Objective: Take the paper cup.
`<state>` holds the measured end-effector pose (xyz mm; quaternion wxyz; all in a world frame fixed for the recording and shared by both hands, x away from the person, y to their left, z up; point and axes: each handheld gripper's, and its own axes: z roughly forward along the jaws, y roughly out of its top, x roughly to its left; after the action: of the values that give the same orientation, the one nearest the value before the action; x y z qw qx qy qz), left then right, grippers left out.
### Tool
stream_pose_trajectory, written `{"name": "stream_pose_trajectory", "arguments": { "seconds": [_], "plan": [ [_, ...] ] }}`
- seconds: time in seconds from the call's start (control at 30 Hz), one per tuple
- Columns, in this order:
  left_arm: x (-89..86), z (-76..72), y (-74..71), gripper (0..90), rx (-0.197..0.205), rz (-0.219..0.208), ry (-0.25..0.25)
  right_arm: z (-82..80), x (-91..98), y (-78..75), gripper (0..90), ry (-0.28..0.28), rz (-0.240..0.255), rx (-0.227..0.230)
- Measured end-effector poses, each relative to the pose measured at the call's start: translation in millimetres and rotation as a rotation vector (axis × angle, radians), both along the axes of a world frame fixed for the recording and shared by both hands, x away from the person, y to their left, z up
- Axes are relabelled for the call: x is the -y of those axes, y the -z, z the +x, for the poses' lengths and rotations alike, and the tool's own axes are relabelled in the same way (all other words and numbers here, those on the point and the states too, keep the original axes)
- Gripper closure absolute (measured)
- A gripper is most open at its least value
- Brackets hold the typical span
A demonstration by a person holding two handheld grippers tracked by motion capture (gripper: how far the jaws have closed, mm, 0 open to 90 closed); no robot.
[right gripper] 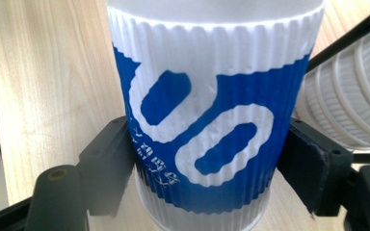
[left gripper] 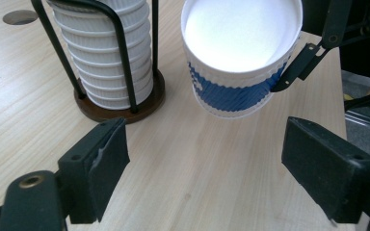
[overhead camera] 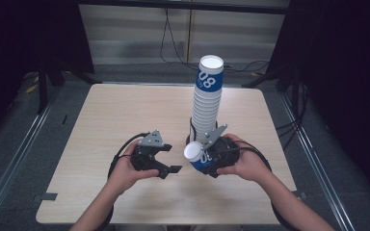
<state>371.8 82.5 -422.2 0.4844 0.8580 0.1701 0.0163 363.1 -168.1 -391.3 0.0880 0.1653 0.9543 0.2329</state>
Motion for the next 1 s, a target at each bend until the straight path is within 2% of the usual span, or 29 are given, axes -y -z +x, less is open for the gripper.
{"name": "stream_pose_trajectory", "arguments": {
  "seconds": [0.13,0.53,0.7,0.77,1.0],
  "plan": [
    [1.5,-0.4,0.9,16.4,-0.009,-0.009,0.016,0.1,-5.4,-1.3,24.7,-0.017,-0.029,-0.013],
    [4.1,-1.8,1.8,16.4,-0.023,-0.002,0.055,-0.7,-16.8,-2.1,24.6,-0.068,-0.065,-0.035],
    [5.4,-1.7,2.0,16.0,-0.030,-0.009,0.056,-1.1,-19.5,-3.3,24.6,-0.078,-0.090,-0.039],
    [5.3,-1.7,2.1,16.0,-0.032,-0.008,0.055,-1.6,-20.8,-3.0,24.6,-0.080,-0.092,-0.051],
    [6.7,-2.3,2.6,16.0,-0.031,-0.013,0.063,-2.4,-25.1,-0.4,24.5,-0.097,-0.104,-0.052]
  ]
}}
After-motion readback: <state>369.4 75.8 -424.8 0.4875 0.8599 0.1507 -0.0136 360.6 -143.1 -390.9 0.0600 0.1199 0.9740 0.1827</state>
